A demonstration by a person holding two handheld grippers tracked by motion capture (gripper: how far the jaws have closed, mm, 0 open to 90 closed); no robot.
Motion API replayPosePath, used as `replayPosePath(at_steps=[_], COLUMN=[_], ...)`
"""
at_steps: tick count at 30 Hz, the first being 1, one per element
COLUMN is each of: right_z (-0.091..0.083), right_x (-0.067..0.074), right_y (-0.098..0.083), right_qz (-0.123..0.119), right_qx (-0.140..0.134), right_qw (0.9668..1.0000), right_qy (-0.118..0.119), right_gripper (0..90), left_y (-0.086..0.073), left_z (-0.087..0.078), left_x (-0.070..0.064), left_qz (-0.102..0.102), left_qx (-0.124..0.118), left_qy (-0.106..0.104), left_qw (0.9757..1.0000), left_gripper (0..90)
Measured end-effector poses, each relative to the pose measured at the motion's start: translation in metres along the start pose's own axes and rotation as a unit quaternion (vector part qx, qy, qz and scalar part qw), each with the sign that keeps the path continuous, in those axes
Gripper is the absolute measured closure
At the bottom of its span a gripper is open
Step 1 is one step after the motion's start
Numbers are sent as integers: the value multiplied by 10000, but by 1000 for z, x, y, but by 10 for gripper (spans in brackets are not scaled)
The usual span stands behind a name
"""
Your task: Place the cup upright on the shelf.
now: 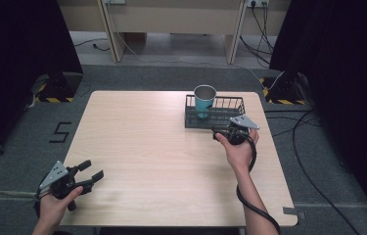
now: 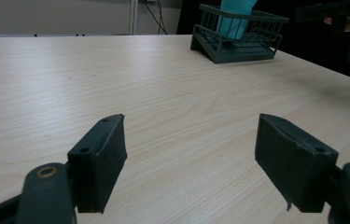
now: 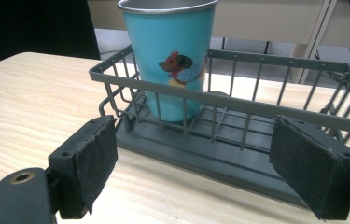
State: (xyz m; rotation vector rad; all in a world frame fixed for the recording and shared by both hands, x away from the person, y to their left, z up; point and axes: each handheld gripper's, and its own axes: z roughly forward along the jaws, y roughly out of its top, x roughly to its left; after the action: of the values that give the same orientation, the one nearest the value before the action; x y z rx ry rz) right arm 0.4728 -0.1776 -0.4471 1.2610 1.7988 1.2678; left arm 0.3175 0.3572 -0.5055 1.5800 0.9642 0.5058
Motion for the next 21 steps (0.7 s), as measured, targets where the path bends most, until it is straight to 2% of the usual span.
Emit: replayPosePath(at_steps=[21], right_z=[-33], right_x=[-14], right_y=[-19], right_qz=[78], right_qx=[-28], right_qw=[9998], right_qy=[-196], right_gripper=[161], left_y=[0], left_z=[0], left_x=[0], left_qz=[21], left_qx=[16], left_qy=[10], left_qw=[10000], left_gripper=[241])
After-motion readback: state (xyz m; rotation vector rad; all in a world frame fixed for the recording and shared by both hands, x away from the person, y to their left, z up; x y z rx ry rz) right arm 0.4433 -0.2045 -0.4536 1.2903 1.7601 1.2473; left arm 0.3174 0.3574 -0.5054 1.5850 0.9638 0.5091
